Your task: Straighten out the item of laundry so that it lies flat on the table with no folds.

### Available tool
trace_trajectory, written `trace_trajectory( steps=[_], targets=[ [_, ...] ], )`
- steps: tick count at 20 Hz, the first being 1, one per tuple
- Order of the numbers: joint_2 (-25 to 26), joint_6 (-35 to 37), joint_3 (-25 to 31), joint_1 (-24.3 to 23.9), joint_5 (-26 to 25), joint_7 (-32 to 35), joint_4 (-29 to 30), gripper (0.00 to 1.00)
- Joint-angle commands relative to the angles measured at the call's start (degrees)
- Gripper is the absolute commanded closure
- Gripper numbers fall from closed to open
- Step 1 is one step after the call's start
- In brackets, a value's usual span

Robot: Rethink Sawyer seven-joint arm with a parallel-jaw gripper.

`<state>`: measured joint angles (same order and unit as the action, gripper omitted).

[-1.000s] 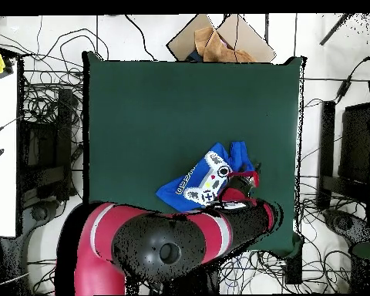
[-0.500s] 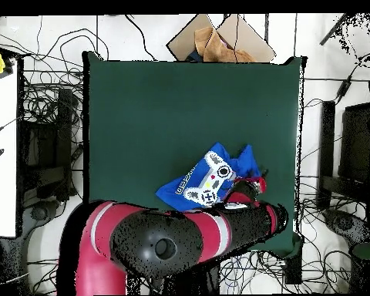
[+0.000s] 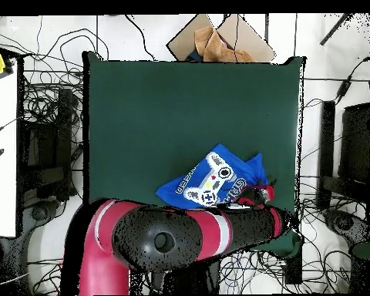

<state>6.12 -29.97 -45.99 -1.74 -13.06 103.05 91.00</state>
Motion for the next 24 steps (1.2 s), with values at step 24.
trace_trajectory(
  steps=[24],
  targets=[
    [0.85,7.37,4.61,-7.67,-12.56,2.89,-1.9,0.0]
  ],
)
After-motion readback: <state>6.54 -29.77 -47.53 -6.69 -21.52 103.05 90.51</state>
